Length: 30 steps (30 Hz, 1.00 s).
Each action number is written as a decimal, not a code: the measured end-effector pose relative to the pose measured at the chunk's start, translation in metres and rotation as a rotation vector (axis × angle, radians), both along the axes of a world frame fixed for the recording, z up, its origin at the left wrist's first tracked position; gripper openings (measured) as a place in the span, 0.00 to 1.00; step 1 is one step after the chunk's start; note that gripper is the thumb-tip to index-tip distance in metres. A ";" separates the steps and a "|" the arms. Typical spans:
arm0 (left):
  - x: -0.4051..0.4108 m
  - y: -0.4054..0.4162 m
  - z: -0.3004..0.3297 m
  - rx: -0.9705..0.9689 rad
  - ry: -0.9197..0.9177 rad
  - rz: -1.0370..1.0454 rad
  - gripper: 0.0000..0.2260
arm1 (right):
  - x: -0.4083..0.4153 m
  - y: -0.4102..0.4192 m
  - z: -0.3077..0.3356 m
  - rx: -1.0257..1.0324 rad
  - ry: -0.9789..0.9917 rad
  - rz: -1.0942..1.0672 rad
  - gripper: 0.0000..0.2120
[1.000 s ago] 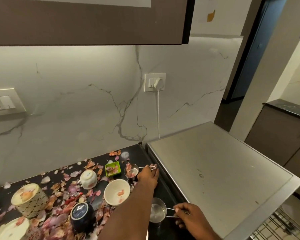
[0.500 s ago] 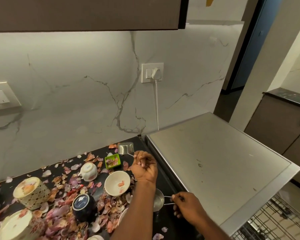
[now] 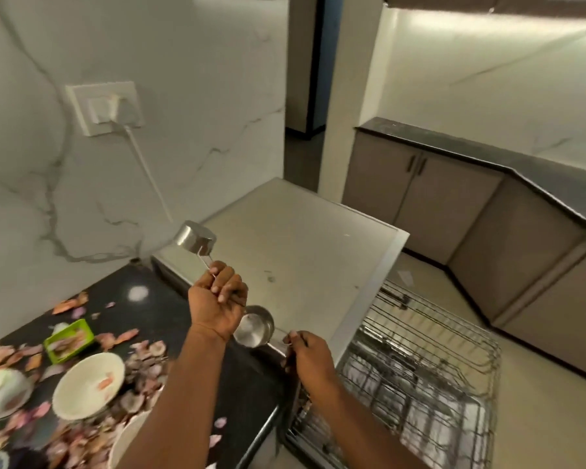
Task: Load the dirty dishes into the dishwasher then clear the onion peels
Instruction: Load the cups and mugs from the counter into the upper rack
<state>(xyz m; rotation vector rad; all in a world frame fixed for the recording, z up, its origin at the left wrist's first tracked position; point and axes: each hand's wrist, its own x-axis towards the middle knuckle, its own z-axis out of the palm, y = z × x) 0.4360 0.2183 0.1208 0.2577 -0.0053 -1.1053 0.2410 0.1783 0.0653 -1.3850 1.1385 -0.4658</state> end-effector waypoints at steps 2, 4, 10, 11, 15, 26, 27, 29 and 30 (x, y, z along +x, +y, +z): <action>-0.023 -0.019 0.002 0.118 -0.059 -0.065 0.10 | -0.016 -0.014 -0.001 0.066 -0.083 -0.175 0.14; -0.047 -0.040 0.003 0.244 -0.127 -0.143 0.10 | -0.035 -0.031 -0.002 0.142 -0.192 -0.360 0.13; -0.117 -0.095 -0.003 0.496 -0.533 -0.406 0.11 | -0.094 -0.080 -0.011 0.239 -0.404 -0.700 0.13; -0.129 -0.104 -0.005 0.531 -0.613 -0.442 0.11 | -0.104 -0.089 -0.013 0.247 -0.427 -0.739 0.13; -0.177 -0.140 -0.020 0.623 -0.785 -0.540 0.11 | -0.146 -0.129 -0.020 0.283 -0.466 -0.870 0.14; -0.277 -0.227 -0.098 0.888 -0.889 -0.705 0.14 | -0.244 -0.212 -0.077 0.429 -0.478 -1.060 0.13; -0.282 -0.231 -0.105 0.919 -0.896 -0.727 0.14 | -0.250 -0.216 -0.084 0.458 -0.481 -1.072 0.13; -0.292 -0.239 -0.121 0.977 -0.892 -0.782 0.13 | -0.264 -0.227 -0.098 0.528 -0.472 -1.116 0.12; -0.296 -0.242 -0.128 0.999 -0.889 -0.814 0.14 | -0.270 -0.233 -0.105 0.560 -0.456 -1.138 0.11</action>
